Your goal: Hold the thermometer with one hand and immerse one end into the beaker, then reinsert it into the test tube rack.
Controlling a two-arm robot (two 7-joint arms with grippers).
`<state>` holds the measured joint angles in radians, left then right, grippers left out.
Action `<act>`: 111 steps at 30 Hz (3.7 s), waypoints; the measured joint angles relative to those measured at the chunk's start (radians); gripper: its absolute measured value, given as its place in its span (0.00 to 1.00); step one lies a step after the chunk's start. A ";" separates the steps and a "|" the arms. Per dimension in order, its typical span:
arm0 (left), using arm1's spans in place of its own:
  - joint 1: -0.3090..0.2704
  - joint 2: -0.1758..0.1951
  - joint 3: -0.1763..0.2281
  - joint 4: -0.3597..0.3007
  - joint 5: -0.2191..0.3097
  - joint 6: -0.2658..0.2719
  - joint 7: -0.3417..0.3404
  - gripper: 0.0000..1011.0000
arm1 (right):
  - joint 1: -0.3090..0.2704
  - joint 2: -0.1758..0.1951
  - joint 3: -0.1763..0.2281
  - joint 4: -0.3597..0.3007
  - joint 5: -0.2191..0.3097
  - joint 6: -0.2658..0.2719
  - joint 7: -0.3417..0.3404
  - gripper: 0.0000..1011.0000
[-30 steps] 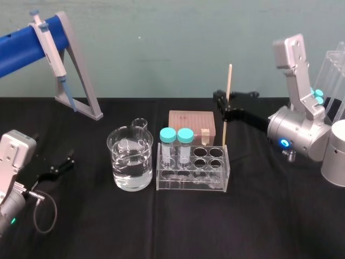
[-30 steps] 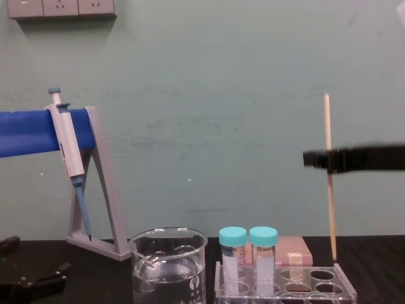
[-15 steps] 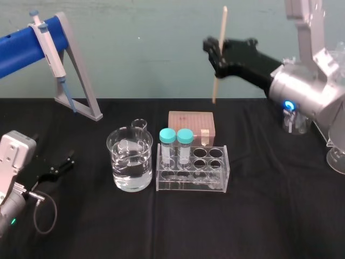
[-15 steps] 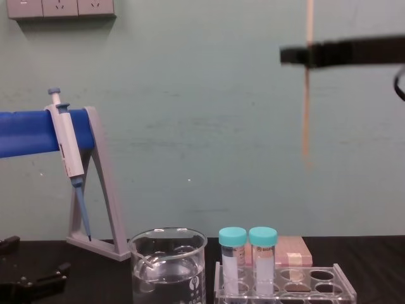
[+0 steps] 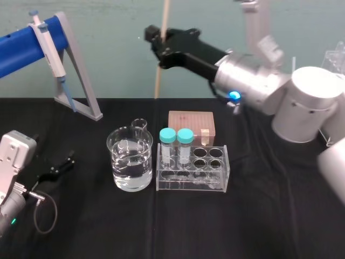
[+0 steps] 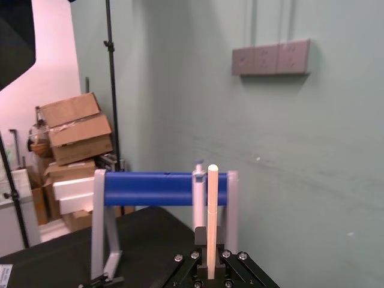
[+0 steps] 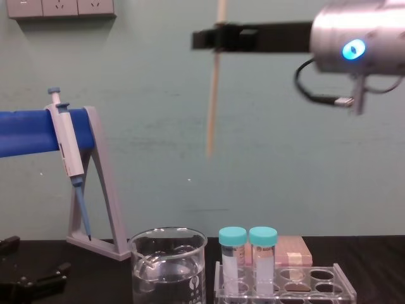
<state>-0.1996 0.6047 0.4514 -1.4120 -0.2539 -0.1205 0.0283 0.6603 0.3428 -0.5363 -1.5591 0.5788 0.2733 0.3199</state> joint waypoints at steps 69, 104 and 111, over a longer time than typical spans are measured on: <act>0.000 0.000 0.000 0.000 0.000 0.000 0.000 0.99 | -0.003 -0.205 -0.103 0.444 -0.185 -0.157 0.116 0.05; 0.000 0.000 0.000 0.000 0.000 0.000 0.000 0.99 | -0.002 -0.205 -0.103 0.444 -0.184 -0.157 0.115 0.05; 0.000 0.000 0.000 0.000 0.000 0.000 0.000 0.99 | -0.002 -0.205 -0.103 0.444 -0.184 -0.157 0.115 0.05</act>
<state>-0.1995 0.6047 0.4514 -1.4120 -0.2539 -0.1205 0.0283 0.6581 0.1383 -0.6398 -1.1152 0.3950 0.1164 0.4348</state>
